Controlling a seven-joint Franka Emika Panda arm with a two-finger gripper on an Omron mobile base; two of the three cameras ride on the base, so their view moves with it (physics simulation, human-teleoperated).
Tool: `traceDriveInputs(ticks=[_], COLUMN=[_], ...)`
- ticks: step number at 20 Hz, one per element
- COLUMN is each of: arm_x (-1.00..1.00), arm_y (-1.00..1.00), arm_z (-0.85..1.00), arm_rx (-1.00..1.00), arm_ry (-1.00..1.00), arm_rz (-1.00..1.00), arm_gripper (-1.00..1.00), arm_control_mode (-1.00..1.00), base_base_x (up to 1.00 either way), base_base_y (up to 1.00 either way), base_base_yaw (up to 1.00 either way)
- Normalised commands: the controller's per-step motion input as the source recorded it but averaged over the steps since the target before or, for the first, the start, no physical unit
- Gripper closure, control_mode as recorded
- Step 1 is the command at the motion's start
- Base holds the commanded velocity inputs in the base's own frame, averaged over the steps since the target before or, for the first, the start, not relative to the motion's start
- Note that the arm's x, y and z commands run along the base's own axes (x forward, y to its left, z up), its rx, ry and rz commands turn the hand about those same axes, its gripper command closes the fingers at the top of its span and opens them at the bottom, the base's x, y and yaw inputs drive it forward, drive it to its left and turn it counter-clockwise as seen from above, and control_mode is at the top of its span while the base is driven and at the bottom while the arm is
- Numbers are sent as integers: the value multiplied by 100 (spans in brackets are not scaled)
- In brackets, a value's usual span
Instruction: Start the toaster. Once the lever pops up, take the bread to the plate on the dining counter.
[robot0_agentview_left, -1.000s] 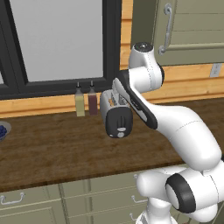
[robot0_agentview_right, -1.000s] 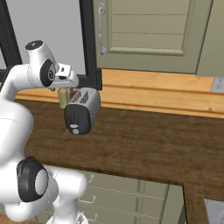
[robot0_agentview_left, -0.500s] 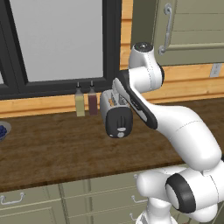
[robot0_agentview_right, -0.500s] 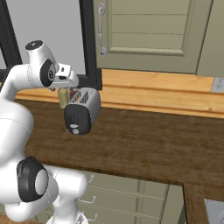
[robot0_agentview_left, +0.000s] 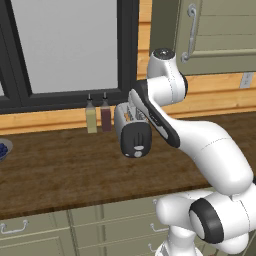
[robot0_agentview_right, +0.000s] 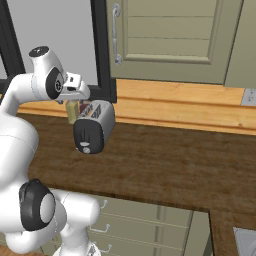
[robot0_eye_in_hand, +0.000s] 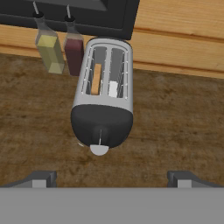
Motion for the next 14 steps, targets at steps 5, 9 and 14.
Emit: traceDriveInputs(ticks=[5, 9, 14], arm_x=[0, 0, 0], arm_y=[0, 0, 0], arm_z=[0, 0, 0], arm_rx=[0, 0, 0], arm_ry=[0, 0, 0], arm_rz=[0, 0, 0], arm_gripper=[-100, -100, -100], arm_control_mode=[-100, -100, -100], base_base_x=[0, 0, 0], base_base_y=[0, 0, 0], base_base_yaw=[0, 0, 0])
